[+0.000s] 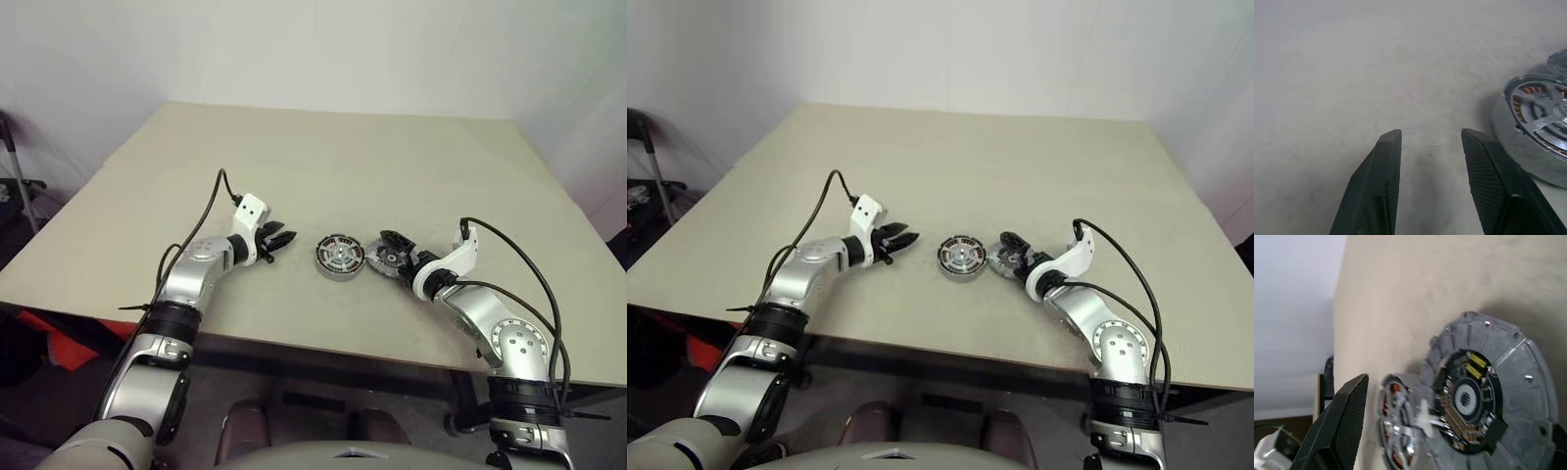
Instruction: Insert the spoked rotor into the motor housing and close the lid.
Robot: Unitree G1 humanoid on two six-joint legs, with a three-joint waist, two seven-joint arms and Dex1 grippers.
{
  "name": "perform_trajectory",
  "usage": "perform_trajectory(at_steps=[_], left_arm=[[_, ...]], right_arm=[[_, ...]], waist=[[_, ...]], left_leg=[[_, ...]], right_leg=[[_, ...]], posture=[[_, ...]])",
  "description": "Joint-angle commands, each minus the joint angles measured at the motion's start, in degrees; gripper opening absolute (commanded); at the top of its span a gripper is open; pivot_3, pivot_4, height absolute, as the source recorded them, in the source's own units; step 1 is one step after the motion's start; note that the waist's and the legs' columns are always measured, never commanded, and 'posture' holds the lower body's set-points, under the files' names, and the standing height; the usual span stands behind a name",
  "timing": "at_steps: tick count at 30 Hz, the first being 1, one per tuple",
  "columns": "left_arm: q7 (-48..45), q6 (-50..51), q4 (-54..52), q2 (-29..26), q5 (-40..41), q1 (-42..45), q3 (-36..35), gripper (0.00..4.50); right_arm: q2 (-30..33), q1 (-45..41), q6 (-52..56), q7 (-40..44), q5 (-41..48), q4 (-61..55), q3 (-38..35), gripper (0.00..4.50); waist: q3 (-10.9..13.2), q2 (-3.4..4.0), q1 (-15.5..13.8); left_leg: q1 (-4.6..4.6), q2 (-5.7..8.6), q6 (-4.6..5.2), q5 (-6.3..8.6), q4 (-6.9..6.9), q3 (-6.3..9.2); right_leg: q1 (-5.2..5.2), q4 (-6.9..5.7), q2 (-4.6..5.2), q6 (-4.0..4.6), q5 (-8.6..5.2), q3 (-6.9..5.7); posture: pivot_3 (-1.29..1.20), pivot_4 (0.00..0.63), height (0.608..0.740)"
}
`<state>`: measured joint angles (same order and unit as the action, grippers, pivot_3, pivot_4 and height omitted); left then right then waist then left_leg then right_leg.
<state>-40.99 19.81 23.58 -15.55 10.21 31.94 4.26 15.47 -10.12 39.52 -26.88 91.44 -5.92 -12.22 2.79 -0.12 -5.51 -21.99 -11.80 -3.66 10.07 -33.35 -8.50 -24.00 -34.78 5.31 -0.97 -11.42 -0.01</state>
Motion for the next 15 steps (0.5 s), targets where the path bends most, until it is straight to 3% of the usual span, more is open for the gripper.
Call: perform_trajectory(at_steps=[1,11,15], left_arm=[[-0.06,-1.36,-1.15,-0.21,0.07,0.78,-0.46,2.07],[0.83,-1.89,-0.17,-0.26,0.01,1.41,-1.28,2.07],[0.96,-2.16,0.45,-0.53,0.12,2.03,-1.61,2.07]], right_arm=[[0.09,-3.76,1.36,-0.61,4.10,-6.59,-0.60,4.47],[0.42,-7.56,3.95,-7.88,13.26,-13.43,5.74,4.47],[1.60,-6.82,4.47,-6.81,12.83,-12.25,6.74,4.47]], waist=[[-0.01,0.02,-0.02],[-0.01,0.04,-0.15],[0.00,0.04,-0.16]], left_leg=[[0.00,-0.01,-0.03,-0.02,0.00,0.00],[-0.12,-0.01,0.18,0.12,0.14,0.01],[-0.08,-0.02,0.08,0.06,0.13,0.01]], right_leg=[[0.00,-0.01,-0.01,0.02,0.03,0.00],[-0.05,0.06,-0.05,0.08,0.09,-0.03],[-0.03,0.04,-0.03,-0.04,-0.19,-0.04]], posture=[[0.00,0.000,0.740],[0.00,0.000,0.740],[0.00,0.000,0.740]])
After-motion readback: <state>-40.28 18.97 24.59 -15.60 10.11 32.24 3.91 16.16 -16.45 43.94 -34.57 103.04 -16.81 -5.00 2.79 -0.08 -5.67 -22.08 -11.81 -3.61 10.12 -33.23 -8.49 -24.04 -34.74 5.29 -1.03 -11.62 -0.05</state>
